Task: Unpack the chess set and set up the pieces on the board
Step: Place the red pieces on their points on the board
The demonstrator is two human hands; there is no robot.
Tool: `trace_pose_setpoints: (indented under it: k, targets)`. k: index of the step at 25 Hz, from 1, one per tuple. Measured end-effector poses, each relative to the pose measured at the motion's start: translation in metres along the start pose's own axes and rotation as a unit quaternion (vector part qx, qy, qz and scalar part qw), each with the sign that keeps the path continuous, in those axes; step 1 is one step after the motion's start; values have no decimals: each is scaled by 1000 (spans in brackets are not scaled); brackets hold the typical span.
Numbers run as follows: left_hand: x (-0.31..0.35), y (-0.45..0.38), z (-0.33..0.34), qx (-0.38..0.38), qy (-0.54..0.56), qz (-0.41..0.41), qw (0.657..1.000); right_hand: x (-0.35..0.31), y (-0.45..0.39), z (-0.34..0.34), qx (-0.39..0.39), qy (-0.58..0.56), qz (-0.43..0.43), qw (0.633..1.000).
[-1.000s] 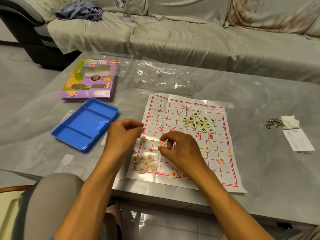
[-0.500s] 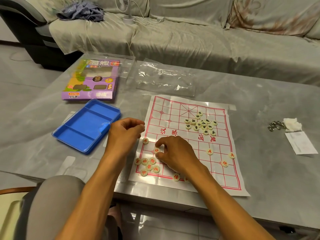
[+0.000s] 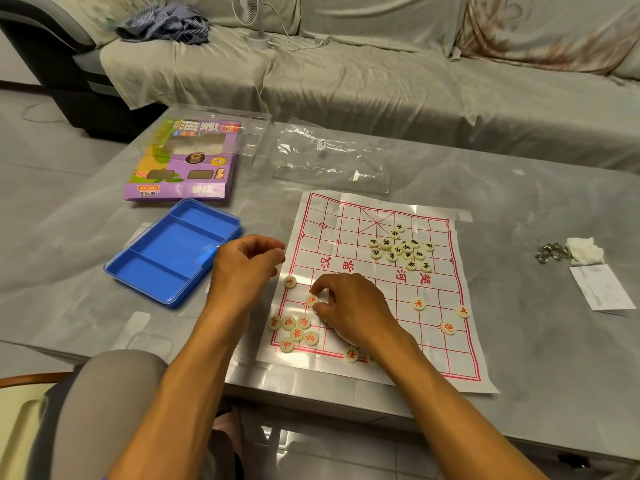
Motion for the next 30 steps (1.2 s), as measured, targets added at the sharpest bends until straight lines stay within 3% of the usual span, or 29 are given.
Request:
trace_pose_setpoints:
  k: [10, 13, 16, 20, 30]
  targets:
    - [-11, -7, 2, 2, -43, 19, 999, -5, 2, 2, 7, -4, -13, 1000]
    - [-16, -9, 3, -12, -192, 51, 980, -7, 4, 3, 5, -5, -20, 1000]
    - [-24, -10, 15, -79, -319, 54, 943, 1, 3, -11, 17, -19, -6, 1000]
    - [-30, -14, 21, -99, -326, 66, 938, 26, -4, -37, 53, -44, 35, 997]
    - [-38, -18, 26, -101, -360, 88, 923, 25, -10, -15, 70, 22, 23, 997]
Point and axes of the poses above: each hand's wrist, its own y-axis away from the middle knuckle, its own z-axis out of the palm, x = y × z, the point moved 5 cm from there along -y, towards the middle knuckle, and after that the axes turned 7 degrees about z, right-handed, at the moved point
